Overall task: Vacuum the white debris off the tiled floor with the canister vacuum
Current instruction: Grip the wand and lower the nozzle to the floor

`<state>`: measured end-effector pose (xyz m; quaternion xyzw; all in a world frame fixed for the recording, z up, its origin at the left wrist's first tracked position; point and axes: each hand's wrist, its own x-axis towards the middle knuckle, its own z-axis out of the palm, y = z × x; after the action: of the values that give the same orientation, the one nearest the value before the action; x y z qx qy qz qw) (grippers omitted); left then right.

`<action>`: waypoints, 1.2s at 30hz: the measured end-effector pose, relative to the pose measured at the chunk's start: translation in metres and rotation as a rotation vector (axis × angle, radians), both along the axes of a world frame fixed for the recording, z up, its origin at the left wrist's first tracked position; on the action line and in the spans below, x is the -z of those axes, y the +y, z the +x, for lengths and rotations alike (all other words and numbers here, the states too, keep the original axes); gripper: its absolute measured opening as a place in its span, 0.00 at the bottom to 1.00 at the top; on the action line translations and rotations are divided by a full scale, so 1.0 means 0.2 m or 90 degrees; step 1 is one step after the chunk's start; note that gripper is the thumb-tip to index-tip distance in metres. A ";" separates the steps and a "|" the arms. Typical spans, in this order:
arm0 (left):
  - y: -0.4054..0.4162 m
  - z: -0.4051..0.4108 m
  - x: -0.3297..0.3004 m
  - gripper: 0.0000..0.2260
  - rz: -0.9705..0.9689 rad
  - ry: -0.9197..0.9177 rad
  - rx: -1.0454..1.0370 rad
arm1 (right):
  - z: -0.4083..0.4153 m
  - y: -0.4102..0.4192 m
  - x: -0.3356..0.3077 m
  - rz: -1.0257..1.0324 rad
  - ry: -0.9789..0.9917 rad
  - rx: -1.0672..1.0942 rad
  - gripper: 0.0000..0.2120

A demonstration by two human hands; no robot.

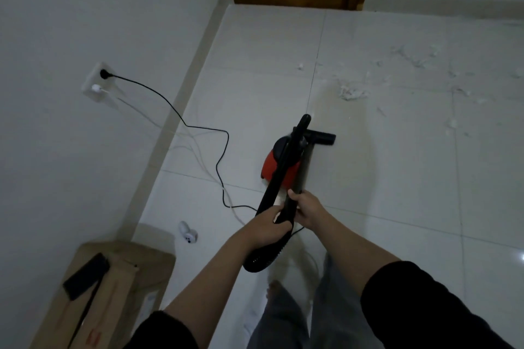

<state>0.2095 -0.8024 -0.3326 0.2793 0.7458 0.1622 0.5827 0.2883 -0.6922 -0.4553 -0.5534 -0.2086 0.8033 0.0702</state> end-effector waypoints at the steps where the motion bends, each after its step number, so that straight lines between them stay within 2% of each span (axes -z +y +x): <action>1: -0.02 0.02 0.02 0.20 -0.005 -0.021 -0.024 | 0.01 -0.02 0.02 0.008 -0.006 -0.005 0.05; 4: -0.05 0.09 0.10 0.20 -0.007 -0.041 -0.082 | 0.02 -0.06 0.06 0.016 -0.027 0.001 0.08; 7: -0.04 0.15 0.16 0.21 0.014 -0.008 -0.115 | 0.03 -0.04 0.08 0.015 -0.043 0.021 0.11; 11: 0.04 0.19 0.19 0.25 0.046 0.022 -0.085 | 0.06 0.04 0.08 0.031 -0.035 0.049 0.12; 14: 0.09 0.23 0.20 0.27 0.060 0.020 -0.061 | 0.07 0.08 0.09 0.070 -0.045 0.013 0.15; 17: 0.11 0.26 0.22 0.27 0.051 -0.005 -0.080 | 0.09 0.10 0.11 0.088 -0.054 -0.024 0.11; 25: 0.12 0.35 0.27 0.23 0.060 -0.088 -0.165 | 0.14 0.14 0.14 0.068 -0.068 -0.030 0.16; 30: 0.11 0.40 0.31 0.24 0.074 -0.068 -0.151 | 0.16 0.12 0.17 0.133 -0.086 -0.014 0.08; 36: 0.07 0.41 0.35 0.23 0.080 -0.050 -0.114 | 0.22 0.12 0.19 0.103 -0.065 -0.041 0.15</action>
<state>0.2914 -0.7891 -0.4035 0.2406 0.7328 0.2708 0.5760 0.3317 -0.6690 -0.4936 -0.5794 -0.2937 0.7563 0.0778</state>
